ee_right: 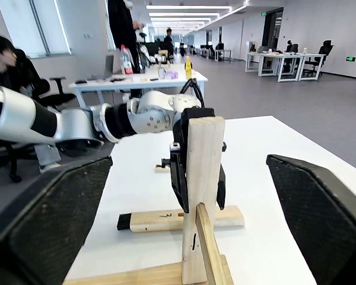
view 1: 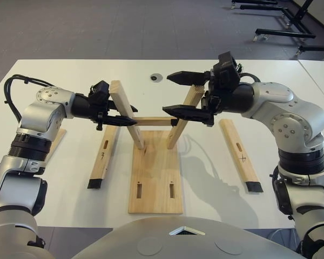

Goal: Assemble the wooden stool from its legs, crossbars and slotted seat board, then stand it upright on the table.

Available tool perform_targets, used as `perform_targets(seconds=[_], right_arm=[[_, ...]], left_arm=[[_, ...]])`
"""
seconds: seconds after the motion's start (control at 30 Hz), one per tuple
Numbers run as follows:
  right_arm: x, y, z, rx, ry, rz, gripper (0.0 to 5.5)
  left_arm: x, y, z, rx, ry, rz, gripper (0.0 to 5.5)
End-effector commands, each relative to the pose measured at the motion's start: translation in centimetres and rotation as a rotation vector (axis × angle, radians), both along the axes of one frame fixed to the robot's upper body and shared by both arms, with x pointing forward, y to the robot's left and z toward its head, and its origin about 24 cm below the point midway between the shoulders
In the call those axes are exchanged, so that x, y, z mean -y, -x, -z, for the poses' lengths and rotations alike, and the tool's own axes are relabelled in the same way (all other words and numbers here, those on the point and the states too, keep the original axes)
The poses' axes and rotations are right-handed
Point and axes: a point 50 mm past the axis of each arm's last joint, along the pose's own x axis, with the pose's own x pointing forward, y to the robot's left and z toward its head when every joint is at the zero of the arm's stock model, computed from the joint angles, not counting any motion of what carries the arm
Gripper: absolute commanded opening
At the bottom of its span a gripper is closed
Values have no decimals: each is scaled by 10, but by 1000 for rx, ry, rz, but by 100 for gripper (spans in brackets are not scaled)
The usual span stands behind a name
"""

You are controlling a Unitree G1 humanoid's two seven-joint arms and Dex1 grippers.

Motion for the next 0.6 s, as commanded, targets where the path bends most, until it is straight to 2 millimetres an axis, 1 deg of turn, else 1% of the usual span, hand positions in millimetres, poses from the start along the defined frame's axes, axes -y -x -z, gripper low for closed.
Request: perform_targets(seconds=[0.03,0.1,0.13,0.17,0.2,0.23,0.27,0.3,0.37,0.43,0.6], right_arm=[[51,-4,-51,76,-246,28,479],[81,-3,-54,64,-301,58,479],[95,-3,-49,42,-293,81,479],[104,-1,-40,16,-250,101,479],[114,3,-25,-41,-188,119,479],[119,8,-8,-101,-108,123,479],[121,13,5,-147,-50,119,479],[120,17,15,-183,-8,108,479],[111,19,38,-242,49,81,479],[100,21,52,-263,63,60,479],[74,13,54,-237,27,-6,479]], left_arm=[[-16,13,58,-96,-347,-98,203],[-15,14,58,-92,-342,-97,203],[-15,14,57,-90,-340,-95,203],[-14,15,56,-89,-338,-94,203],[-14,16,56,-87,-336,-94,203],[-14,16,55,-85,-334,-94,203],[-15,17,55,-84,-334,-94,203],[-15,18,54,-84,-333,-96,203],[-16,18,54,-84,-333,-97,203],[-15,17,54,-81,-334,-93,203],[-12,15,52,-74,-339,-73,203]])
